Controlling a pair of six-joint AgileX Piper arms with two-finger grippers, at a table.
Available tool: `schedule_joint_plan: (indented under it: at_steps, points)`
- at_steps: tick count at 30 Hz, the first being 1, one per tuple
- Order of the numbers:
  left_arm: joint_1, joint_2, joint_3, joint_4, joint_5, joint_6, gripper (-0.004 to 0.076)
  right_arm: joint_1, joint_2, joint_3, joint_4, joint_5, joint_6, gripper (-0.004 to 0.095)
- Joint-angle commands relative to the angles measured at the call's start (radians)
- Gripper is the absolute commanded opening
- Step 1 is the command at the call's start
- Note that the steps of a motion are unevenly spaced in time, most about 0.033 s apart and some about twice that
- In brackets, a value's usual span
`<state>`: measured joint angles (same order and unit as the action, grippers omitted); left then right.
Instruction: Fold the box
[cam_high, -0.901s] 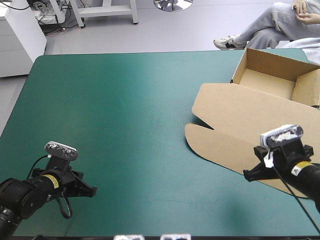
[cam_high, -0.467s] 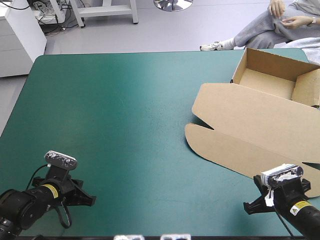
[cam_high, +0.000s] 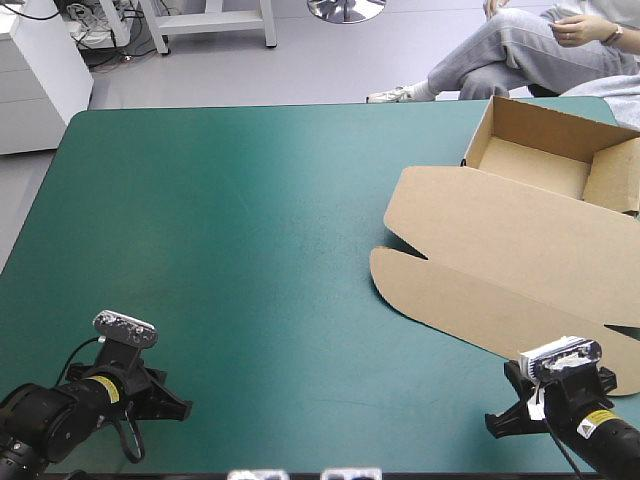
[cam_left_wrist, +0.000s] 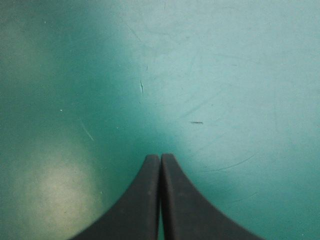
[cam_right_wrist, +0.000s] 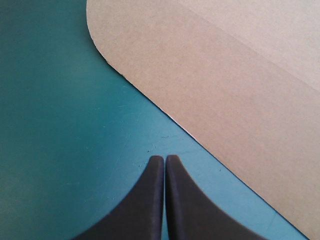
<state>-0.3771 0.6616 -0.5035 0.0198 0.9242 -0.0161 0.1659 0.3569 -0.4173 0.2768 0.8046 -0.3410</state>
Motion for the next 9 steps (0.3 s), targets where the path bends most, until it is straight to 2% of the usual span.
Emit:
schedule_joint_plan:
  at_steps: [1, 9]
  points:
    - [-0.006, -0.002, -0.024, -0.01, -0.035, -0.006, -0.001, -0.003, 0.006, -0.026, 0.019, -0.052, -0.003, -0.0004]
    - [-0.006, -0.002, -0.024, -0.004, -0.033, -0.006, -0.001, -0.003, 0.006, -0.026, 0.019, -0.052, -0.003, -0.0004]
